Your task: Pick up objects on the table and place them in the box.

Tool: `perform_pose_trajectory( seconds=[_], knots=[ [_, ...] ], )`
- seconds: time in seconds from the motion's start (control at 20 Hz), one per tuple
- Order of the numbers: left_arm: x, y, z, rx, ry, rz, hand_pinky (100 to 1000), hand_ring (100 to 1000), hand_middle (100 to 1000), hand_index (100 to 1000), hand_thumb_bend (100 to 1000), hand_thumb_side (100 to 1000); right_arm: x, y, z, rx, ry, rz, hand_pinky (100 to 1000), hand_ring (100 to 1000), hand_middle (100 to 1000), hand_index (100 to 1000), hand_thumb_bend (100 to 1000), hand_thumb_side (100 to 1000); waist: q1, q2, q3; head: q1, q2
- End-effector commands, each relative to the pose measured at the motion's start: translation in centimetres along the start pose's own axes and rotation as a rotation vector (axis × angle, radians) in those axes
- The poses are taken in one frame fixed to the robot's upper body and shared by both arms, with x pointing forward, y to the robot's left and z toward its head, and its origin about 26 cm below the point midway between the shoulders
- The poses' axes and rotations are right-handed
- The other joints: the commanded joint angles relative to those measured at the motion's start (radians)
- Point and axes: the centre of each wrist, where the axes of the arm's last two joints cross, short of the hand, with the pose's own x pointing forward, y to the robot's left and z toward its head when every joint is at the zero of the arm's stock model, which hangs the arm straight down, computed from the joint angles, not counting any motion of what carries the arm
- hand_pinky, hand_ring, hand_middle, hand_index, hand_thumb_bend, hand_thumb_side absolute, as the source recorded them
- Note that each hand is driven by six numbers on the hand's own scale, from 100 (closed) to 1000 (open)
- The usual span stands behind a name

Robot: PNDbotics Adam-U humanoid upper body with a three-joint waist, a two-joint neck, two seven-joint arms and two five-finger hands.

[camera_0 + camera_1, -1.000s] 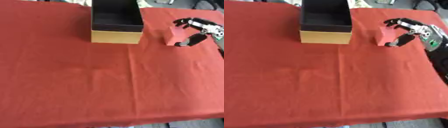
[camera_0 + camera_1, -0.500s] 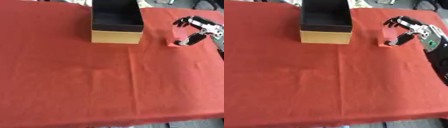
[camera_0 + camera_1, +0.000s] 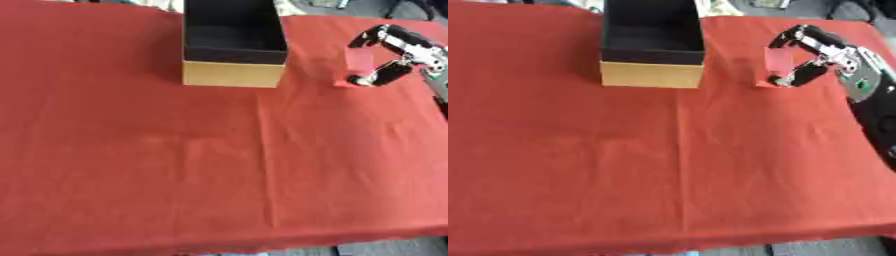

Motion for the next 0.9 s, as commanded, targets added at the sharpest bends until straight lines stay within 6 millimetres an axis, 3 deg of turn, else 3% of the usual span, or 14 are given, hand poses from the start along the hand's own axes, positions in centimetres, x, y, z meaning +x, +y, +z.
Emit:
perform_pose_trajectory(
  seconds=[0.05,0.1,0.9],
  knots=[
    [0.8,0.2,-0.6,-0.012,-0.030,-0.015,806,879,834,924,100,307,0.4,-2.8,0.1,-0.060,-0.027,0.041,810,817,420,675,334,100,0.003,-0.017,-0.002,-0.001,0.006],
    [0.8,0.2,-0.6,-0.012,-0.030,-0.015,807,879,835,924,100,316,0.7,-3.1,0.0,-0.071,-0.040,0.041,809,818,419,676,385,100,0.003,-0.017,-0.003,0.000,0.006],
    [0.7,0.1,-0.5,-0.023,-0.021,-0.009,807,880,835,924,100,319,6.6,-8.6,-3.0,-0.232,-0.289,0.037,808,821,420,686,383,100,-0.002,-0.035,0.000,-0.003,0.006]
  ],
)
